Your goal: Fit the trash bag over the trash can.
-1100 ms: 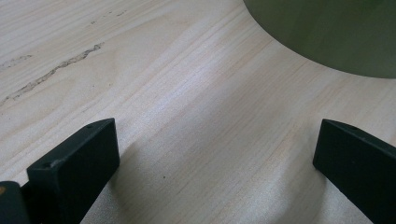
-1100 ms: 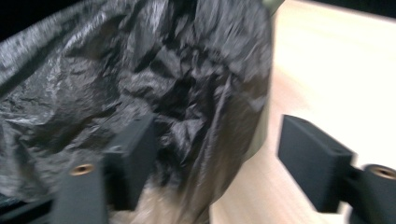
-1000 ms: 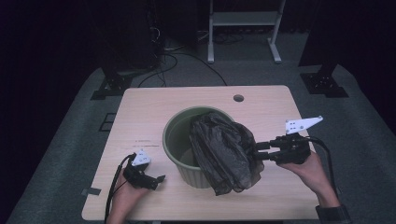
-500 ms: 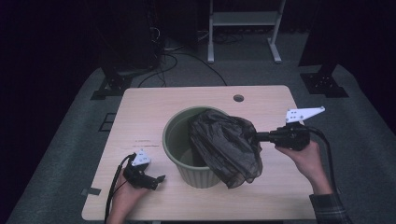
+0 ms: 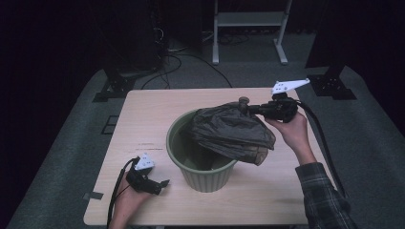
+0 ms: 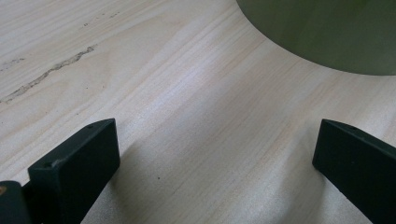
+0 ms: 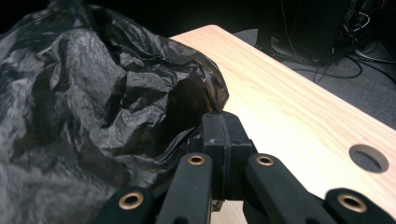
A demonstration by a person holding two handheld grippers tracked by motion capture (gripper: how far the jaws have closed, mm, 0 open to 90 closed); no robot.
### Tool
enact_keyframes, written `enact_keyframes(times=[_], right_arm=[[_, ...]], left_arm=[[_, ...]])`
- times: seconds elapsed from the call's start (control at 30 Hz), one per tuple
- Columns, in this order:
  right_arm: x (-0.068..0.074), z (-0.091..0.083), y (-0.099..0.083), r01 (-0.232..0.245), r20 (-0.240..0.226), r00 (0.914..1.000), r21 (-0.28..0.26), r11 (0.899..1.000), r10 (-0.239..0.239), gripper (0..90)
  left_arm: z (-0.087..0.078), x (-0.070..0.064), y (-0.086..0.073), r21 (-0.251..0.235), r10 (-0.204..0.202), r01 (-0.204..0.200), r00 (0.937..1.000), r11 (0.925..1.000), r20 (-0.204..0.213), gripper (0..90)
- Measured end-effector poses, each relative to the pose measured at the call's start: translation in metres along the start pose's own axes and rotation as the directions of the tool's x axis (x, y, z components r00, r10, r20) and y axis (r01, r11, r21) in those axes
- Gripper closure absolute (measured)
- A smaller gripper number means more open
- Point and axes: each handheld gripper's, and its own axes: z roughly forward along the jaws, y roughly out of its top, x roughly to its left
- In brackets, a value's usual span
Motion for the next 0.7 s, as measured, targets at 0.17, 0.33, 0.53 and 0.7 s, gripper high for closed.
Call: enact_keyframes(times=[0.17,0.33,0.53,0.7], right_arm=[[-0.001,0.007,0.002,-0.005,-0.009,0.9999,-0.006,1.0,0.005,89.9],[0.0,0.007,0.002,-0.005,-0.016,0.9999,-0.008,1.0,0.005,89.9],[-0.001,0.01,0.002,-0.004,-0.018,0.9998,-0.002,1.0,0.004,89.9],[-0.003,0.011,0.002,-0.01,-0.022,0.9997,-0.002,1.0,0.01,89.9]], left_arm=[[-0.006,-0.001,0.001,-0.002,0.01,-0.01,0.9999,0.9999,-0.004,0.0],[-0.025,0.001,0.008,-0.053,-0.002,0.004,0.999,0.9986,0.045,0.0],[-0.055,0.002,0.018,-0.127,0.002,0.014,0.9923,0.9918,0.124,0.5],[-0.072,0.0,0.031,-0.168,0.025,0.0,0.9884,0.9858,0.15,2.5]])
